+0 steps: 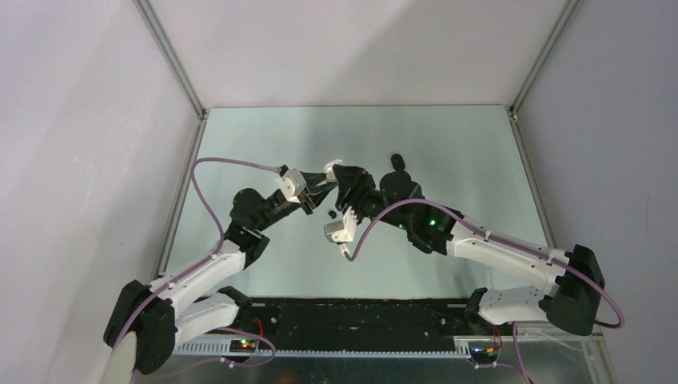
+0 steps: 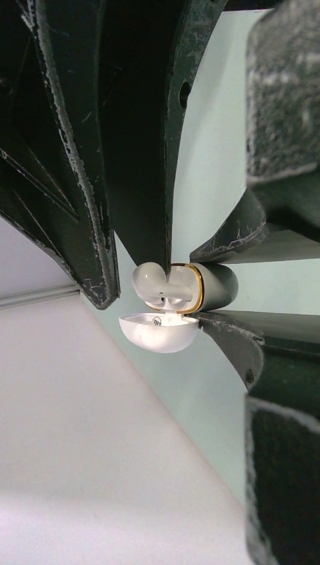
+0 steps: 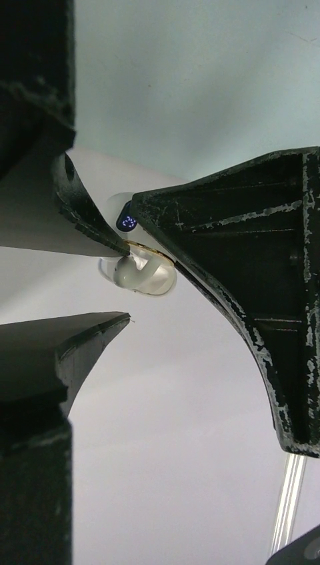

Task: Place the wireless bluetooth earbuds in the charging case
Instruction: Insert the left earbud into the left side groove of the charging case, then close the charging case with the earbuds at the center of the board.

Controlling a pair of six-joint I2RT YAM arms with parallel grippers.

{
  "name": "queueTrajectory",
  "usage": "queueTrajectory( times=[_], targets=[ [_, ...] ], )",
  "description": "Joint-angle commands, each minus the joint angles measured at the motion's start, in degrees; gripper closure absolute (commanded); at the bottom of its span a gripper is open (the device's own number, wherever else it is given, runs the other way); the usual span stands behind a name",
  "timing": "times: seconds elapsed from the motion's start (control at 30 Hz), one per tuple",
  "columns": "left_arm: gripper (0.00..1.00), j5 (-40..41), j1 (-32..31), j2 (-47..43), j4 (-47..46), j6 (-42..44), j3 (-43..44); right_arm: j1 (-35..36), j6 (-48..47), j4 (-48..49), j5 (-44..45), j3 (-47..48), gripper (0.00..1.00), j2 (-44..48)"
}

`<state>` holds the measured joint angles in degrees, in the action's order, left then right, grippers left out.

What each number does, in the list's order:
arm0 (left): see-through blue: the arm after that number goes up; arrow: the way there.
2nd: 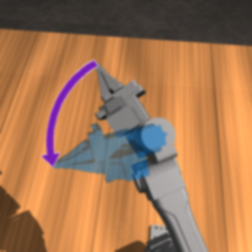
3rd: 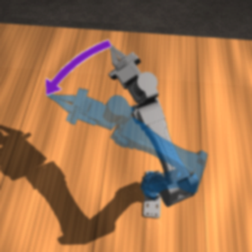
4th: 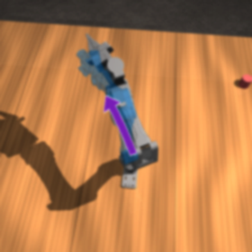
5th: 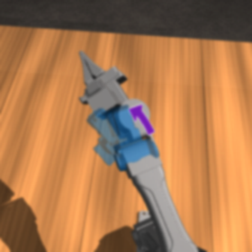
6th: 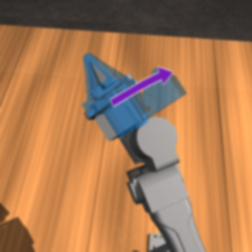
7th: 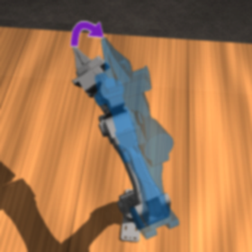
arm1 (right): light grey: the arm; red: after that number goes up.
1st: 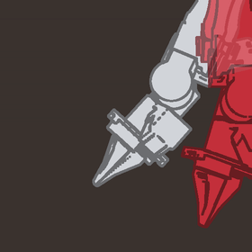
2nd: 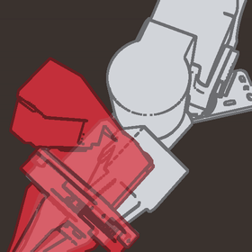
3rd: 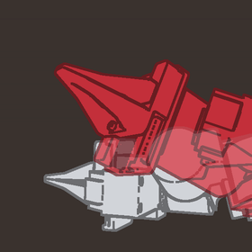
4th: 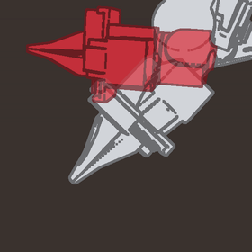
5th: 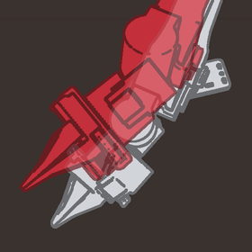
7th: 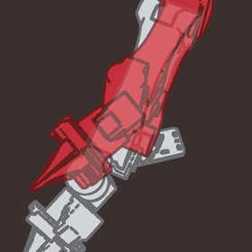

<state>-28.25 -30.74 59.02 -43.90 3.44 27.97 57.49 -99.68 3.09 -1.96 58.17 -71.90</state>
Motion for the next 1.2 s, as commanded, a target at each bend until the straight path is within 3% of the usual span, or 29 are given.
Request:
queueTrajectory(
  times=[0.0, 0.3, 0.67, 0.83, 0.97, 1.03, 1.17],
  targets=[
    [1.0, -0.4, -0.5, -1.4, -3.8, 1.0, 1.1, -0.2, 0.7, -2.8, 0.8, 2.6, 0.59, 1.5],
    [1.0, -1.2, -1.4, -1.6, -3.7, 1.5, 0.6, 0.2, 1.2, -2.8, 0.5, 3.6, 0.58, 0.8],
    [1.0, 2.0, -1.4, -1.2, -2.6, -1.0, 1.3, 0.5, 3.5, -10.0, 1.0, 5.8, 0.57, 4.7],
    [1.0, 1.3, 1.4, -0.9, -2.1, -6.6, 2.9, 0.7, 8.3, -19.8, 1.9, 6.7, 0.53, 10.2],
    [1.0, -1.8, 3.9, -0.9, -1.5, -7.7, 3.3, 0.2, 19.2, -21.4, 4.2, 7.9, 0.41, 12.4],
    [1.0, -4.6, 5.3, -1.1, -0.5, -7.2, 3.1, -1.3, 31.3, -24.1, 4.0, 12.5, 0.32, 11.1],
    [1.0, -12.9, 7.5, -2.4, 5.5, -4.3, 3.7, -8.6, 54.6, -41.4, -9.2, 26.3, 0.23, 3.9]
  ],
)
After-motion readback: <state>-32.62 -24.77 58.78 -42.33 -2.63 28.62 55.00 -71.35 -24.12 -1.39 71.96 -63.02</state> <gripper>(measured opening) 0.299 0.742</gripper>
